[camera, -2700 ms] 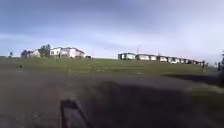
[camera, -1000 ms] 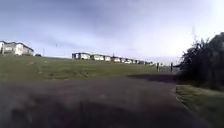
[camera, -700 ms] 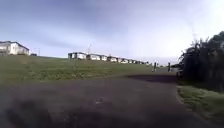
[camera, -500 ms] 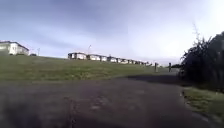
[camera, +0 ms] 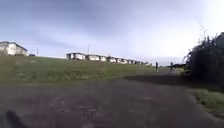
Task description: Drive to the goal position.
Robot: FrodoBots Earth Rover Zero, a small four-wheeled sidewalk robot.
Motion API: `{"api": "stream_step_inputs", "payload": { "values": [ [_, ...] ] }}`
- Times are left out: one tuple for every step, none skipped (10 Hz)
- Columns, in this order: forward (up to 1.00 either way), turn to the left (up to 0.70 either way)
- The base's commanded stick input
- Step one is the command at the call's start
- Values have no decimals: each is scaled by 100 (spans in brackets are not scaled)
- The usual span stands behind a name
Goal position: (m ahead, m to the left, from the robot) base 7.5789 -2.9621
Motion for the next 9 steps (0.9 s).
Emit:
{"api": "stream_step_inputs", "payload": {
  "values": [
    [100, -27],
    [100, -27],
    [100, -27],
    [100, -27],
    [100, -27],
    [100, -27],
    [100, -27],
    [100, -27],
    [100, -27]
  ]
}}
